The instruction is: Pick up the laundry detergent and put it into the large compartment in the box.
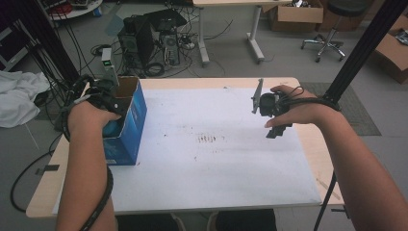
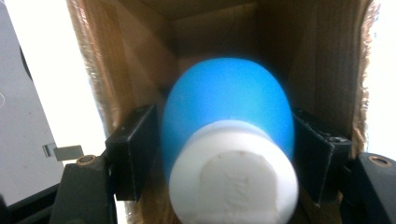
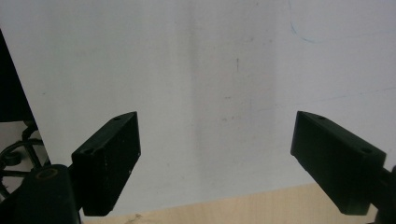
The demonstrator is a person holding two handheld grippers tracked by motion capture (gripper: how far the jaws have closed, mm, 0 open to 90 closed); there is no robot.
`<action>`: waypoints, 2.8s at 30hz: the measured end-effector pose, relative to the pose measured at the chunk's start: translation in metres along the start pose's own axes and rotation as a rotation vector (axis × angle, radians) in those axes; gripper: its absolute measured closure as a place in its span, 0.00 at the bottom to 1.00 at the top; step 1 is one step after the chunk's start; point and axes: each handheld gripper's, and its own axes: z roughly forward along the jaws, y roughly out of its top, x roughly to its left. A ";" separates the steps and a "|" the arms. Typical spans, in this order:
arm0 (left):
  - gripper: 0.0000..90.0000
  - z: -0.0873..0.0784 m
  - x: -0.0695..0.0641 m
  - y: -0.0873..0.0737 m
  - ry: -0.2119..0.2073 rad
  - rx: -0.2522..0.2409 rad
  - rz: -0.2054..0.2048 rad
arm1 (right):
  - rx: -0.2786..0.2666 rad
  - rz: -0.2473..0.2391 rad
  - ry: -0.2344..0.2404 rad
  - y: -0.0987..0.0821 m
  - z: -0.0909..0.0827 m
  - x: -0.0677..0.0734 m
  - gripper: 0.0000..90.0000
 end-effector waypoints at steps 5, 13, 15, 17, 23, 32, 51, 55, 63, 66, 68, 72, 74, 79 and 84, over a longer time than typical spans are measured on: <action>0.29 -0.004 0.000 -0.001 -0.009 0.004 -0.004 | 0.000 -0.001 -0.002 0.000 -0.002 0.000 0.18; 0.26 -0.016 0.002 -0.005 0.015 -0.011 -0.012 | -0.004 -0.002 -0.005 -0.001 -0.003 0.001 0.18; 0.26 -0.019 0.003 -0.006 0.016 -0.016 -0.009 | -0.006 -0.002 -0.006 -0.001 -0.003 0.001 0.18; 0.25 -0.021 0.003 -0.007 0.017 -0.014 -0.015 | -0.007 -0.004 -0.007 -0.001 -0.003 0.002 0.18; 0.23 -0.027 -0.001 -0.008 0.009 -0.024 -0.007 | -0.012 -0.005 -0.009 -0.001 -0.005 0.003 0.18; 0.19 -0.040 -0.006 -0.010 0.007 -0.032 0.003 | -0.014 0.000 -0.014 -0.004 -0.008 0.005 0.18; 0.07 -0.056 -0.014 -0.015 0.026 -0.035 0.056 | -0.006 -0.003 -0.014 -0.005 -0.010 0.008 0.18; 0.03 -0.060 -0.015 -0.015 0.028 -0.037 0.060 | -0.004 -0.004 -0.014 -0.004 -0.010 0.008 0.18; 0.00 -0.077 -0.023 -0.018 0.012 -0.070 0.114 | -0.009 -0.007 -0.013 -0.004 -0.012 0.008 0.18; 0.00 -0.083 -0.032 -0.018 0.027 -0.083 0.177 | -0.003 -0.005 -0.012 -0.004 -0.012 0.008 0.18; 0.00 -0.089 -0.038 -0.019 0.026 -0.103 0.217 | -0.002 -0.008 -0.013 -0.004 -0.012 0.007 0.18; 0.00 -0.100 -0.055 -0.019 0.023 -0.122 0.322 | 0.000 -0.004 -0.012 -0.003 -0.013 0.007 0.18; 0.00 -0.103 -0.065 -0.019 0.010 -0.127 0.379 | -0.001 -0.007 -0.008 -0.003 -0.014 0.006 0.18; 0.00 -0.108 -0.092 -0.021 0.004 -0.131 0.540 | 0.002 -0.009 0.001 0.000 -0.014 0.006 0.18; 0.00 -0.108 -0.119 -0.023 -0.032 -0.132 0.677 | 0.012 -0.014 0.006 0.003 -0.014 0.005 0.18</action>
